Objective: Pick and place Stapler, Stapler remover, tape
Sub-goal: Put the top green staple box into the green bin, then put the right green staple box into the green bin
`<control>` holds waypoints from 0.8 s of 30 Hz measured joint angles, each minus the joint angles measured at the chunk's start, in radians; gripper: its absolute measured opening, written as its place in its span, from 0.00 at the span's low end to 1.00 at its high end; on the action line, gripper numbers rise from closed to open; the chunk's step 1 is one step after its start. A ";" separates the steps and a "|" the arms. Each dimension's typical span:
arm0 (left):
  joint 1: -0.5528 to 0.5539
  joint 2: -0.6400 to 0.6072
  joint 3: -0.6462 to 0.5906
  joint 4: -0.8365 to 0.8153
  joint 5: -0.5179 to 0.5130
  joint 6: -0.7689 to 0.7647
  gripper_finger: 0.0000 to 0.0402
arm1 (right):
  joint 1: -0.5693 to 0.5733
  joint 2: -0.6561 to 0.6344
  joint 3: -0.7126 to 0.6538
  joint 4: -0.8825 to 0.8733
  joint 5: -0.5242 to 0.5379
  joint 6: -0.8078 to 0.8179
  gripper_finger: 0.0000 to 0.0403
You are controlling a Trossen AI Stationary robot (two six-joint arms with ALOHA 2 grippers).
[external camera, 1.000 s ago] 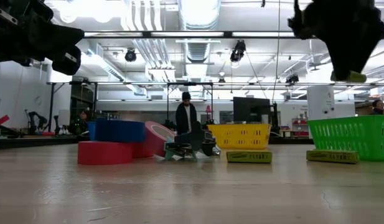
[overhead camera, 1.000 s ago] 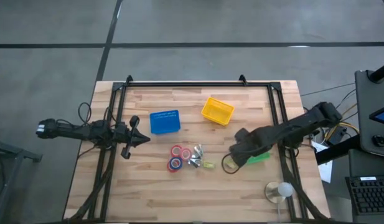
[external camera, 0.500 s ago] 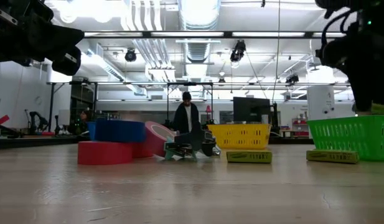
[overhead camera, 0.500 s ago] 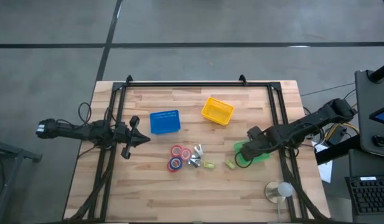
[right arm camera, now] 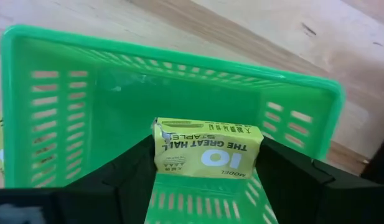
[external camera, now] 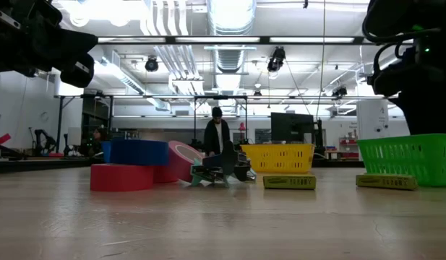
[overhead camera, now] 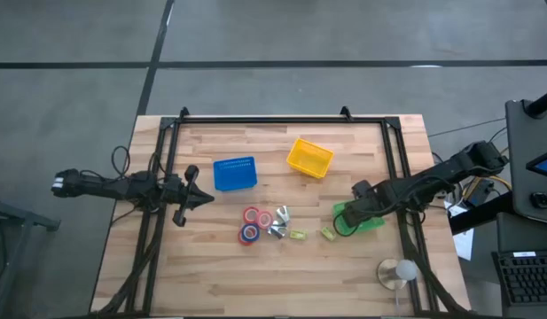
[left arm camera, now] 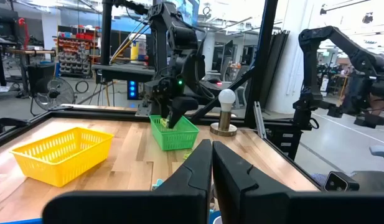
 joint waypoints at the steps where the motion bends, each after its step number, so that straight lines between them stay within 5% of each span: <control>1: 0.000 0.000 0.000 0.000 0.000 0.000 0.04 | -0.003 0.005 -0.002 0.008 0.000 -0.007 0.64; 24: 0.000 0.000 0.000 0.000 0.000 0.000 0.04 | -0.012 0.016 0.107 0.047 0.039 -0.148 0.75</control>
